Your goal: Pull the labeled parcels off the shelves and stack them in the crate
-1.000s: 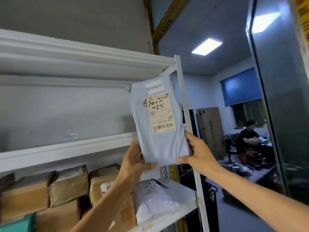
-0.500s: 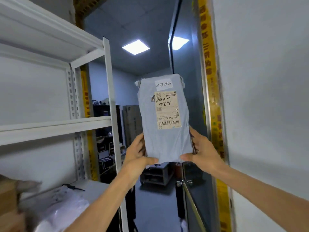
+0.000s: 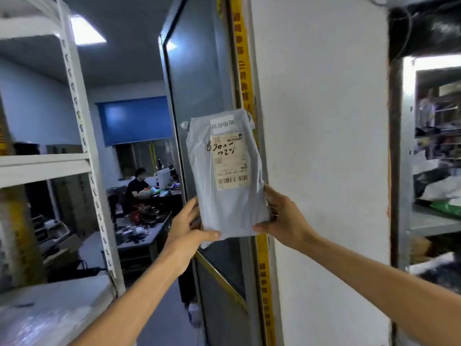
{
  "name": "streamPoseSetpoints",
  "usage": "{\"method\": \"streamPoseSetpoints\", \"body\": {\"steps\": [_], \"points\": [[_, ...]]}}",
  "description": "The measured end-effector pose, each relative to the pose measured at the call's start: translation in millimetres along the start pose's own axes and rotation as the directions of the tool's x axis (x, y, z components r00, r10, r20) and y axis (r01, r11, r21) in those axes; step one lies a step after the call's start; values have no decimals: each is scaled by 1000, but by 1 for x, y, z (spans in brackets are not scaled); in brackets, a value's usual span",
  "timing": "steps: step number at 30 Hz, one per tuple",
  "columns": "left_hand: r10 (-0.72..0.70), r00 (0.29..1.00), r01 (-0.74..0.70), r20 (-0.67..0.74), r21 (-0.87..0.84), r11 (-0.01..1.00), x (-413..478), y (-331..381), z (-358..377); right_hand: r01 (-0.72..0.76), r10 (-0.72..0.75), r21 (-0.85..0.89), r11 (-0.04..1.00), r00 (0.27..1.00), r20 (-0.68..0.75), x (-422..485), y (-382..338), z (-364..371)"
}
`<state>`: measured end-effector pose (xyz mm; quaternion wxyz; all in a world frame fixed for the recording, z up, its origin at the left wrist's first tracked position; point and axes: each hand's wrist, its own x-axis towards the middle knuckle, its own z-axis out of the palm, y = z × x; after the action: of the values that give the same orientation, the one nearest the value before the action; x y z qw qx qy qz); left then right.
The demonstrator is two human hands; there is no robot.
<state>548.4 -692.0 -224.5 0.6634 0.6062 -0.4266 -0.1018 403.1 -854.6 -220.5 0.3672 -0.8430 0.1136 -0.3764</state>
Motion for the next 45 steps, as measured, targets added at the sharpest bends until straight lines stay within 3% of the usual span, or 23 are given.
{"method": "streamPoseSetpoints", "body": {"steps": [9,23,32,40,45], "points": [[-7,951,36,310,-86,996,-49,-6,81,-169,142,-135,976,971,-191,-118,8,-67],[-47,738,198,673,-149,969,-128,-31,222,-506,395,-199,839,819,-417,-288,19,-147],[-20,629,245,777,-174,954,-117,-55,282,-623,443,-196,758,710,-547,-311,45,-168],[-30,486,299,873,-134,945,-108,-90,345,-727,532,-68,683,559,-636,-330,89,-181],[-18,438,294,899,-124,948,-90,-113,413,-762,546,-28,647,489,-680,-335,137,-214]]}}
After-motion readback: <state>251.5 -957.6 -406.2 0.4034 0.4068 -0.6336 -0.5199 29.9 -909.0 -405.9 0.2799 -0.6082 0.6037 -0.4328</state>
